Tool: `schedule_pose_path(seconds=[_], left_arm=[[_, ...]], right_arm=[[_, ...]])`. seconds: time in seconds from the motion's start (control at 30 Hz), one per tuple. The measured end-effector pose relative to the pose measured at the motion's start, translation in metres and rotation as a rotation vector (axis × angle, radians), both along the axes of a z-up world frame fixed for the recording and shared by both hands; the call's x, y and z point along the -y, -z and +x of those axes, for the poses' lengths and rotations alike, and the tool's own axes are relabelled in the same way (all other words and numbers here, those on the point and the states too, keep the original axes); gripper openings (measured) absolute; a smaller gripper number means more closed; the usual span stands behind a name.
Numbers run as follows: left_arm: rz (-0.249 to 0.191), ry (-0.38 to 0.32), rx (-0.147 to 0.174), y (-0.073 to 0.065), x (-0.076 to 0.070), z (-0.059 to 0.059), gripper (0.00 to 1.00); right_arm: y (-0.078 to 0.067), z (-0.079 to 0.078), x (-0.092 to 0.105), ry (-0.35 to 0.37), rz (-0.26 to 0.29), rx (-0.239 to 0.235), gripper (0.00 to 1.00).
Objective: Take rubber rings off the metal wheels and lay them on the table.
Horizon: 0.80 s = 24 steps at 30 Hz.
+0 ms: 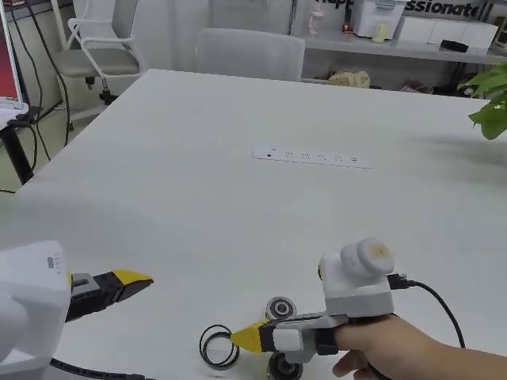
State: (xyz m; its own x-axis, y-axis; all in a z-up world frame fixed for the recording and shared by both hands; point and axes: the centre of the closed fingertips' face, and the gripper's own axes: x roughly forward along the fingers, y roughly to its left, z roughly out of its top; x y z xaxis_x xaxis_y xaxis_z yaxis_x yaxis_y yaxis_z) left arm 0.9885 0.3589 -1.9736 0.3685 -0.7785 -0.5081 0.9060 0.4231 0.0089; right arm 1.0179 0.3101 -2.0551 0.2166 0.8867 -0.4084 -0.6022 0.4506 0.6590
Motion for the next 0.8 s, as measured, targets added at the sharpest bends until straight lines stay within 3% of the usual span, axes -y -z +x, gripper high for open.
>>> schedule_pose_path(seconds=[0.8], left_arm=[[0.014, 0.005, -0.012, 0.0028, 0.0005, -0.0016, 0.78]], right_arm=[[0.0090, 0.0028, 0.0040, 0.021, -0.012, -0.022, 0.00]])
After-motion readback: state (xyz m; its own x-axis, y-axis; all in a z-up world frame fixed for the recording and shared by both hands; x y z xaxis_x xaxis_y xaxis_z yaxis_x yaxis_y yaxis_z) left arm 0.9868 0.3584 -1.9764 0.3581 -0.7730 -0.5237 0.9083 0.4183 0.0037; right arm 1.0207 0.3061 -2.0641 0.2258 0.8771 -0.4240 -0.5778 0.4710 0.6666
